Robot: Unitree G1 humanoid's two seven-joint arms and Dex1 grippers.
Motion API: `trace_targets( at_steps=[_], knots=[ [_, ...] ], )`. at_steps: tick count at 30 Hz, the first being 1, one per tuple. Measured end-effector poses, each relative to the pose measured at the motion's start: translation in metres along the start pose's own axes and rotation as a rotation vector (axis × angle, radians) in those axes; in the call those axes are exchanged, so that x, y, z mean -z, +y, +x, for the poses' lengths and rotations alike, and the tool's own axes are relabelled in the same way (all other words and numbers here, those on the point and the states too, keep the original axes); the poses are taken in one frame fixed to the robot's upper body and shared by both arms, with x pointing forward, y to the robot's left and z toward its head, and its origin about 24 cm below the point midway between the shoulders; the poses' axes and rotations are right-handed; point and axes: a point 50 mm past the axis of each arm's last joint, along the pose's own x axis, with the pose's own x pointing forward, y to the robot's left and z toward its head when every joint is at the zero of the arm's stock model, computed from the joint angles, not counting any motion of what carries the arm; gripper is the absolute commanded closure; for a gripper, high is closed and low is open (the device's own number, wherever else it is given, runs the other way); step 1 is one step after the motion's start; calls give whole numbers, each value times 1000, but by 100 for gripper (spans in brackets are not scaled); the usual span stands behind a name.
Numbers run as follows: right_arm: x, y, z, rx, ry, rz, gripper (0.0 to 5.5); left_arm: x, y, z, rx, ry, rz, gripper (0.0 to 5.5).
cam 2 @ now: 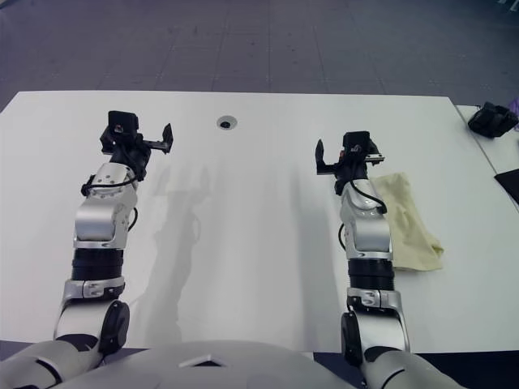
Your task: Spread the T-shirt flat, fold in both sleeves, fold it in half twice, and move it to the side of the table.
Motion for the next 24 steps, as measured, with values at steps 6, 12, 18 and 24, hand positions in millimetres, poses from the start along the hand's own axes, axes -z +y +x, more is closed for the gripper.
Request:
trace_targets(
  at_steps=[6, 12, 18, 24],
  knots=[
    [0, 1, 0, -4, 1, 1, 13, 1, 0, 0, 0, 5, 0, 10],
    [1, 1, 0, -3, 6, -1, 13, 1, 0, 0, 0, 4, 0, 10],
    [1, 3, 0, -6, 4, 2, 13, 2, 0, 0, 0, 6, 1, 10],
    [2, 3, 0, -7, 6, 1, 13, 5, 0, -1, 0, 15, 2, 10]
  ],
)
